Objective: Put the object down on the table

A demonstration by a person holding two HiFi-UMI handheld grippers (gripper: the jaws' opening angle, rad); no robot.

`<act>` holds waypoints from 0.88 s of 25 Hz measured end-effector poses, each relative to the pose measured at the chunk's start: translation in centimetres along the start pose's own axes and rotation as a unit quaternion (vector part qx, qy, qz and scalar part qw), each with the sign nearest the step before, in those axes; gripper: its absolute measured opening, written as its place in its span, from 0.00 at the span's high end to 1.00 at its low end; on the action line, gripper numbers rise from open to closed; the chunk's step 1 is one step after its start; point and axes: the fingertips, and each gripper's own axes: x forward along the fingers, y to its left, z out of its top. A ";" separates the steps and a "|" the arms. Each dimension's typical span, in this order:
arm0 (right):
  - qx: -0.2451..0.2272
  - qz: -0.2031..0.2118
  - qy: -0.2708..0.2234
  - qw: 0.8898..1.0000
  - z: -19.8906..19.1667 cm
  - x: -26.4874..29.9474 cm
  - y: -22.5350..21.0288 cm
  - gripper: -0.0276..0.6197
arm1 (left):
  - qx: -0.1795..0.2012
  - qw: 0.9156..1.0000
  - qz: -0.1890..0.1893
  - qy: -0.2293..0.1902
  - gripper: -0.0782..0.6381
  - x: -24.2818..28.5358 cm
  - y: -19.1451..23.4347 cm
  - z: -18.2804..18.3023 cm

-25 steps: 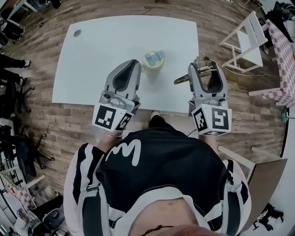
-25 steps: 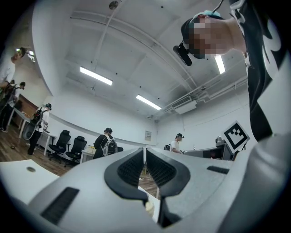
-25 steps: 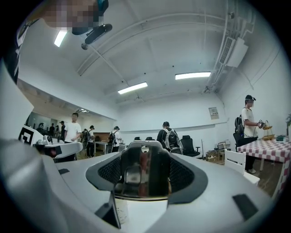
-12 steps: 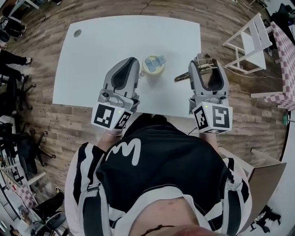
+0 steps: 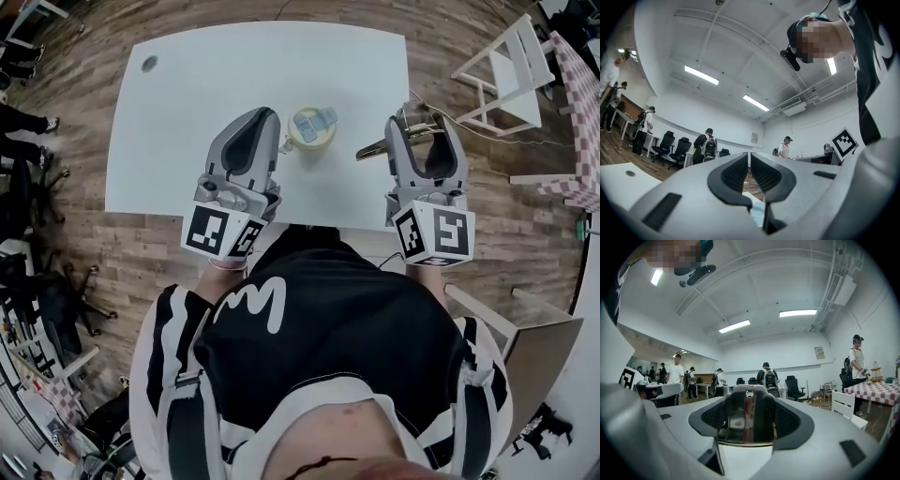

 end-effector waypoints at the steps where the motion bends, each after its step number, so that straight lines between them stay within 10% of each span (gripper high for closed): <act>1: 0.001 -0.001 0.003 1.000 -0.2 0.1 -0.1 0.50 | 0.001 1.000 0.000 0.001 0.86 0.1 0.1 -0.1; 22: -0.010 -0.024 0.095 0.995 -8.1 2.0 -0.8 0.50 | -0.001 1.000 -0.002 0.014 0.86 -0.3 1.1 -1.4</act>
